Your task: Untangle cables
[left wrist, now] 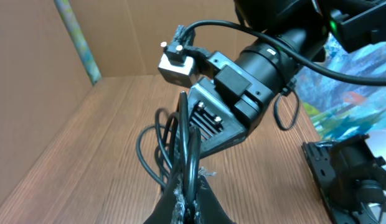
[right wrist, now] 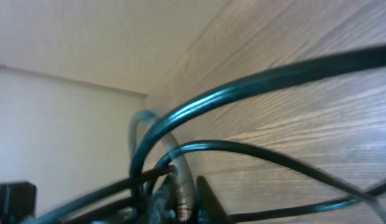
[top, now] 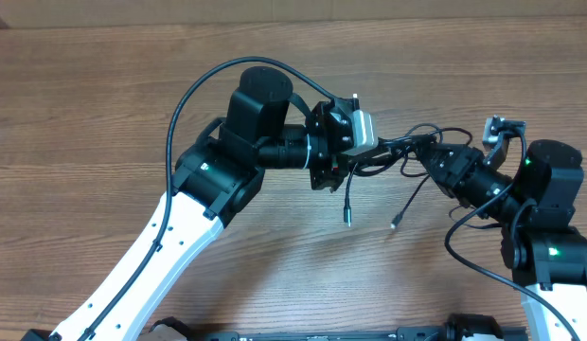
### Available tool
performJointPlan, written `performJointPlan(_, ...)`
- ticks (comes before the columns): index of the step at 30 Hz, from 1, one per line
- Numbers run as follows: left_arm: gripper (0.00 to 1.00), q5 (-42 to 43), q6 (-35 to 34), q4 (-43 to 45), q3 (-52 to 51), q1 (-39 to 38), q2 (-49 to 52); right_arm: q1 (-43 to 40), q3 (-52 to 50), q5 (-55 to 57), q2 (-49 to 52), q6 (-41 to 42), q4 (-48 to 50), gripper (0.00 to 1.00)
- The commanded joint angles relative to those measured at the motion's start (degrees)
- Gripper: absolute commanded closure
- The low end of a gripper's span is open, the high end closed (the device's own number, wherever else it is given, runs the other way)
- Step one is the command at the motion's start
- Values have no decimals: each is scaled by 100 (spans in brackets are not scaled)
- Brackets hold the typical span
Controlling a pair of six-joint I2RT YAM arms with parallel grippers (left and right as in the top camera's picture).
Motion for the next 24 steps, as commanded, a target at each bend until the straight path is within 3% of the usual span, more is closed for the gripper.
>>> performJointPlan(1,96,280,146,92,118,-68,-79,-15,63,-66,7,-59,-9,96)
performJointPlan(6,96,-334,-31,92,118,-68,-79,-15,63,-463,7,-350,-9,96)
performJointPlan(16,96,-2632,-1113,76,118,-63,-79,-15,63,-2197,7,-1720,365,96)
performJointPlan(24,96,-3471,-1147,-197,118,-63,-79,-15,63,-3904,7,-1755,1432,96)
